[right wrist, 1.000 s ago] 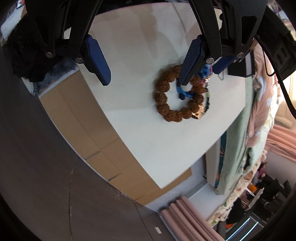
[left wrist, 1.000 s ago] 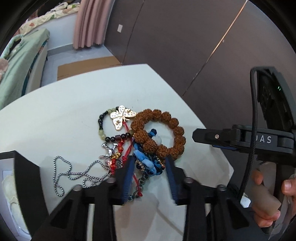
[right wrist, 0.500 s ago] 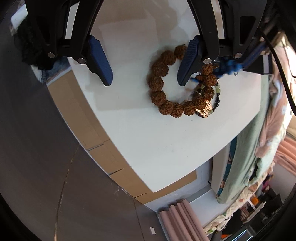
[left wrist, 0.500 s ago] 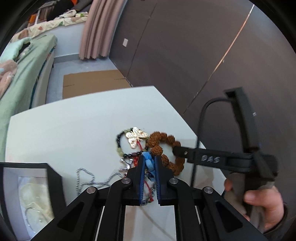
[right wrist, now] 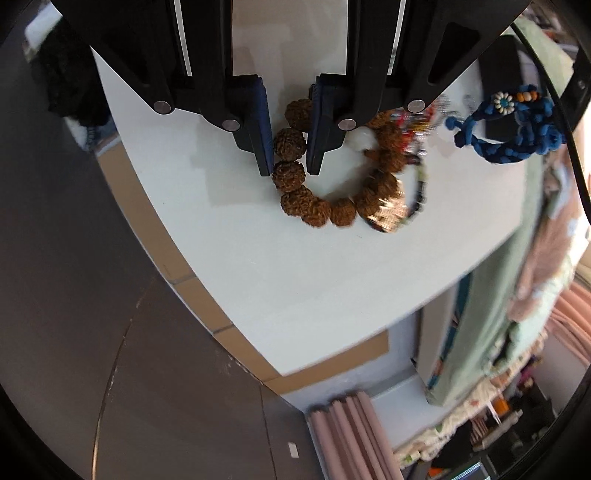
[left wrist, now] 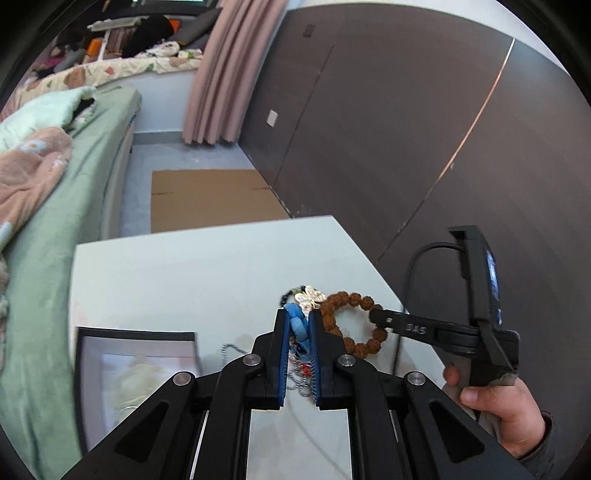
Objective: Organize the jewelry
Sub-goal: 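Lower the blue tassel into the black box and open the left tool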
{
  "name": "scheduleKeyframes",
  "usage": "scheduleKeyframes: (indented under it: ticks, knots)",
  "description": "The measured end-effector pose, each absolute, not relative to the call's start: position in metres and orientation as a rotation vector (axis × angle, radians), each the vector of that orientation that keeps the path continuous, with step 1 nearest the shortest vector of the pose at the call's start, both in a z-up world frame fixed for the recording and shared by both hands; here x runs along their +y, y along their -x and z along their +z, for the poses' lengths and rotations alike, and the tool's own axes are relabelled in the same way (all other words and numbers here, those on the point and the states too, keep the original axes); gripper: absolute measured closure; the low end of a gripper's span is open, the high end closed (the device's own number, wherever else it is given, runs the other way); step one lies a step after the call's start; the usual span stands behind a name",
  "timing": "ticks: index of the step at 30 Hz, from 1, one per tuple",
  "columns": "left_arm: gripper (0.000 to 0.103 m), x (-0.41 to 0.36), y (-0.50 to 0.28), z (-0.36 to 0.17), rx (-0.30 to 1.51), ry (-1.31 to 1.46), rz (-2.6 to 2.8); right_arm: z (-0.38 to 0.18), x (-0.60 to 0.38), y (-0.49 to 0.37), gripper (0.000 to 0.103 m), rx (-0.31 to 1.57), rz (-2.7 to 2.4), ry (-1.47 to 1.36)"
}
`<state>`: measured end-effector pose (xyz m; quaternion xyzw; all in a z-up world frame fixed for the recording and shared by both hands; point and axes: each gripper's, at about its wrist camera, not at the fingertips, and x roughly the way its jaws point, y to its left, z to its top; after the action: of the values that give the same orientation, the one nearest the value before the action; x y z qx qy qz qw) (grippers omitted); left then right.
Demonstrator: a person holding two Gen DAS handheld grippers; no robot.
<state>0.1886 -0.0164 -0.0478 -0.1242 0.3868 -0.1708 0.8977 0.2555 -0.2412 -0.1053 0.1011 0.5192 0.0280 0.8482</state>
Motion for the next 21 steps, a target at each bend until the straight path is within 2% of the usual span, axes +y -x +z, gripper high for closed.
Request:
scheduleKeyframes:
  ticks: [8,21]
  knots:
    - [0.093,0.013,-0.174,-0.031,0.758,0.282,-0.314,-0.068,-0.232,-0.23,0.084,0.973,0.114,-0.28]
    - [0.093,0.06,-0.154,-0.01,0.715,0.333,-0.233,-0.036,-0.2,-0.198,0.084,0.885,0.254,-0.357]
